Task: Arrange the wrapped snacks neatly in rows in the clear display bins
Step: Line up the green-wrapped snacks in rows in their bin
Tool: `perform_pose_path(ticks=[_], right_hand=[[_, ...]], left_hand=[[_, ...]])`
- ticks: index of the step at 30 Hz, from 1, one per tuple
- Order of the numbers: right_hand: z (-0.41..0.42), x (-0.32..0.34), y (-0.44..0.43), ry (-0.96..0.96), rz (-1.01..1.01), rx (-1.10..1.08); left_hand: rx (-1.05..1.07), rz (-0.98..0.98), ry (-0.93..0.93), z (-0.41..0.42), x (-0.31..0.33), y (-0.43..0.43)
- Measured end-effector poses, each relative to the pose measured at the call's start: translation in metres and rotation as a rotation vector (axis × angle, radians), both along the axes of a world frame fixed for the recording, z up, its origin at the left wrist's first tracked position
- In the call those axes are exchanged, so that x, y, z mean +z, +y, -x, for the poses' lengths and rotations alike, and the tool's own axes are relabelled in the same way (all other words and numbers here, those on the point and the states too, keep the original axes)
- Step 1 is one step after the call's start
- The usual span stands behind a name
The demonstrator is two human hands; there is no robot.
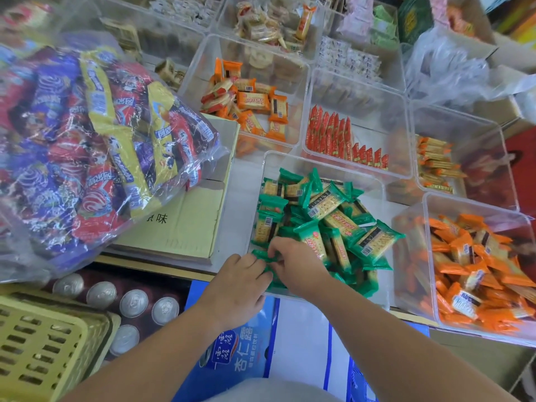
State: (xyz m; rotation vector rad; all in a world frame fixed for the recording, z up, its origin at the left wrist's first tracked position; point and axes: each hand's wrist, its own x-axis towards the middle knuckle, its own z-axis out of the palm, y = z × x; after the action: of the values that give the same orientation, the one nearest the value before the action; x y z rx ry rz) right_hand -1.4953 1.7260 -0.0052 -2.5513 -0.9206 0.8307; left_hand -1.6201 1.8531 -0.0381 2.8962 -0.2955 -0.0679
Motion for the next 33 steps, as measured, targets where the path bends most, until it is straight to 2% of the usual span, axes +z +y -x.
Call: perform_pose_path(ticks=[4, 6, 9, 11, 17, 23, 27, 33], right_hand=[[-0.009, 0.001, 0.007, 0.071, 0.082, 0.138], [-0.017, 0.002, 0.008, 0.059, 0.114, 0.263], [-0.031, 0.004, 0.006, -0.191, 0.194, 0.498], [-0.037, 0.003, 0.002, -0.318, 0.237, 0.567], [-0.036, -0.013, 0.002, -0.383, 0.406, 0.672], [-0.039, -0.022, 0.006, -0.47, 0.435, 0.743], [-0.05, -0.021, 0.011, -0.507, 0.497, 0.883], [-0.03, -0.021, 0.031, -0.585, 0.706, 0.89]], left_hand=[[0.088, 0.05, -0.089, 0.002, 0.004, 0.0], [0.114, -0.001, -0.041, 0.002, 0.005, 0.001], [0.103, -0.073, 0.05, -0.002, 0.007, 0.0], [0.097, -0.08, 0.044, -0.005, 0.008, 0.0], [0.083, -0.006, -0.017, -0.005, 0.003, 0.002], [0.097, -0.002, -0.031, -0.007, 0.003, 0.002], [0.103, 0.031, -0.016, -0.005, -0.001, 0.003], [0.073, -0.037, 0.048, -0.004, 0.003, 0.003]])
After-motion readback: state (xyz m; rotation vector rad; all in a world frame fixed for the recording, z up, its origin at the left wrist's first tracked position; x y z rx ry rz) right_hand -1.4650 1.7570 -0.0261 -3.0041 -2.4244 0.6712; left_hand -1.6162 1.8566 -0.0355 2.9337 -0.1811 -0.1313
